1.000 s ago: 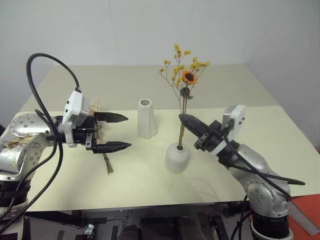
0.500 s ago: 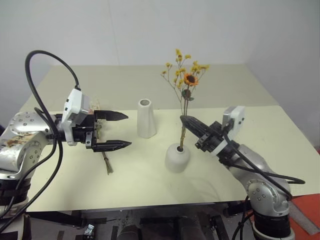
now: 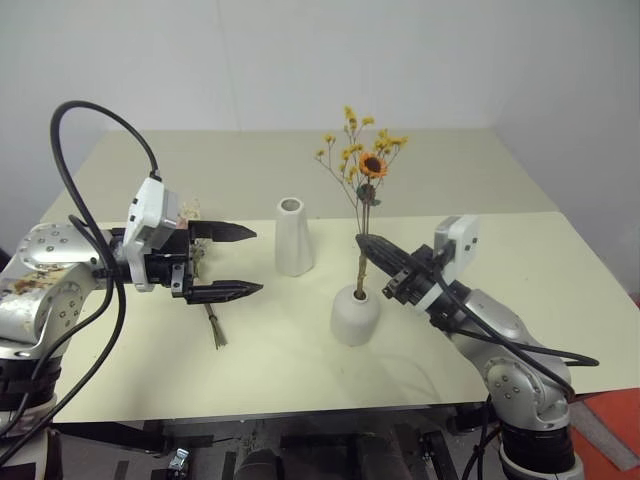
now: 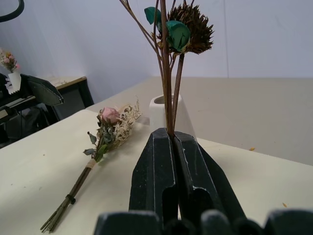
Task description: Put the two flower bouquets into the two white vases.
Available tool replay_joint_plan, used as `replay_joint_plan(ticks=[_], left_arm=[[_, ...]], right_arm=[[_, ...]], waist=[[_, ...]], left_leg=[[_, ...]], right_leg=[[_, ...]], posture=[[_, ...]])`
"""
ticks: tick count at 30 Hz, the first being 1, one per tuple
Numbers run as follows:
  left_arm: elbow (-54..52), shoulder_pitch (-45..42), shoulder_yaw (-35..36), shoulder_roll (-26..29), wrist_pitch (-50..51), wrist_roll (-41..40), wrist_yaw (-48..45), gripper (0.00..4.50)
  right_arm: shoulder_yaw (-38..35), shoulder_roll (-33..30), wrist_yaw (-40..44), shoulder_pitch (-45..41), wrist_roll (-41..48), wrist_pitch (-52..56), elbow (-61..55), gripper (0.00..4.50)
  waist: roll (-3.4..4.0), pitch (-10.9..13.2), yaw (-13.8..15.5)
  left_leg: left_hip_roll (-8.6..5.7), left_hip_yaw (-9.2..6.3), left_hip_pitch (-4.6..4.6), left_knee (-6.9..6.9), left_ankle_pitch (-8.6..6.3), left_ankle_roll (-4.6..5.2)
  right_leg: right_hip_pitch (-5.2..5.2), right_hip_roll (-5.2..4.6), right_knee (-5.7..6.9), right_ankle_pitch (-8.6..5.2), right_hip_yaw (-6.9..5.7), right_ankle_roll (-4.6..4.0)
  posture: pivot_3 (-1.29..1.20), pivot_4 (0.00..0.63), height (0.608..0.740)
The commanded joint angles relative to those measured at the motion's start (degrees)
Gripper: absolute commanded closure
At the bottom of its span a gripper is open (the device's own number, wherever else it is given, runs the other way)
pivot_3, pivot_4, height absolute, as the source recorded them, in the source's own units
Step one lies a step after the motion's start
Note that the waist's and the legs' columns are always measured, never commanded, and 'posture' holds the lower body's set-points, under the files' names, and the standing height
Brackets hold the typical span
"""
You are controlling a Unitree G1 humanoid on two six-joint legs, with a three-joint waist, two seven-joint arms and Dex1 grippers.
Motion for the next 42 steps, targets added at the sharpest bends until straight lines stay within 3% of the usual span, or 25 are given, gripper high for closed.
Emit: replay_joint_plan(ticks=[1, 4, 9, 15, 19, 23, 30, 33, 37, 42], left_arm=[[-0.62, -0.57, 1.12, 0.79, -0.47, 0.17, 0.11, 0.00], [-0.80, 0.03, 1.50, 0.83, -0.01, 0.28, 0.98, 0.00], [-1.56, 2.83, 2.97, 1.16, 3.65, 0.73, 6.07, 0.00], [-3.97, 5.78, 0.45, 4.84, 16.55, 6.16, 19.44, 0.00], [-4.95, 0.02, -3.81, 6.77, 38.09, 6.03, 28.21, 0.00], [-1.61, -9.37, -9.32, 1.07, 56.78, 8.11, 36.71, 0.00], [11.06, -15.80, -16.76, -9.28, 62.21, 16.64, 50.98, 0.00], [14.57, -16.89, -16.57, -11.93, 62.19, 19.35, 53.85, 0.00], [17.88, -17.89, -13.95, -14.07, 58.18, 22.01, 56.17, 0.82], [19.51, -18.99, -11.04, -14.61, 53.09, 23.44, 56.77, 2.43]], right_arm=[[-0.47, -0.63, 1.36, 1.43, -0.23, -2.17, -2.13, 4.45], [-0.02, -1.28, 2.99, 2.70, -0.63, -3.04, -2.57, 3.76], [-1.61, -4.36, 6.98, 6.31, 0.13, -3.93, -3.99, 2.11], [-6.29, -14.73, 17.12, 10.45, 3.61, -3.10, -4.97, 0.03], [-12.75, -23.84, 22.91, 8.73, 7.15, -0.64, -2.00, 0.03], [-16.88, -30.74, 28.02, 4.43, 9.89, -0.08, 2.28, 0.03], [-17.82, -35.12, 32.30, -2.24, 11.32, -0.24, 5.00, 0.03], [-18.02, -35.48, 32.63, -3.16, 11.94, -0.02, 4.84, 0.03], [-18.34, -35.35, 32.47, -2.45, 12.10, -0.12, 4.29, 0.00], [-18.59, -35.53, 32.77, -1.00, 12.01, -0.31, 3.69, 0.00]], waist=[[0.00, 0.00, 0.01], [0.00, 0.00, 0.01], [0.00, 0.00, -0.03], [-0.01, 0.00, 0.07], [-0.04, 0.02, 0.19], [-0.07, 0.03, 0.48], [-0.08, 0.03, 0.33], [-0.08, 0.02, 0.56], [-0.06, 0.00, 1.14], [-0.07, 0.00, 1.16]], left_leg=[[0.00, 0.00, 0.00, 0.00, 0.00, 0.00], [0.00, 0.00, 0.00, 0.00, 0.00, 0.00], [0.01, 0.00, 0.02, -0.02, 0.00, 0.00], [0.00, 0.00, 0.07, 0.00, 0.00, 0.00], [-0.01, -0.01, 0.18, 0.00, 0.00, 0.00], [-0.01, -0.14, 0.59, -0.04, -0.02, 0.02], [-0.04, -0.16, 0.60, -0.10, -0.02, 0.02], [-0.06, -0.19, 0.58, -0.09, -0.01, 0.02], [-0.07, -0.17, 0.70, -0.09, -0.01, 0.02], [-0.06, -0.17, 0.70, -0.10, 0.00, 0.00]], right_leg=[[0.00, 0.00, 0.00, 0.00, 0.00, 0.00], [0.00, 0.00, 0.00, 0.00, 0.00, 0.00], [0.00, 0.01, 0.00, -0.01, 0.01, 0.01], [0.05, -0.02, 0.00, -0.03, 0.01, 0.03], [0.22, -0.01, -0.02, -0.05, 0.02, 0.07], [0.86, 0.02, -0.27, -0.25, -0.13, 0.40], [0.87, 0.03, -0.35, -0.04, -0.09, 0.06], [0.85, -0.01, -0.32, -0.04, -0.10, 0.05], [0.95, -0.03, -0.28, -0.04, -0.09, 0.06], [0.92, -0.02, -0.23, -0.04, -0.08, 0.05]], posture=[[0.00, 0.150, 0.740], [0.00, 0.150, 0.740], [0.00, 0.150, 0.740], [0.00, 0.150, 0.740], [0.00, 0.150, 0.740], [0.00, 0.150, 0.740], [0.00, 0.150, 0.740], [0.00, 0.150, 0.740], [0.00, 0.150, 0.740], [0.00, 0.150, 0.740]])
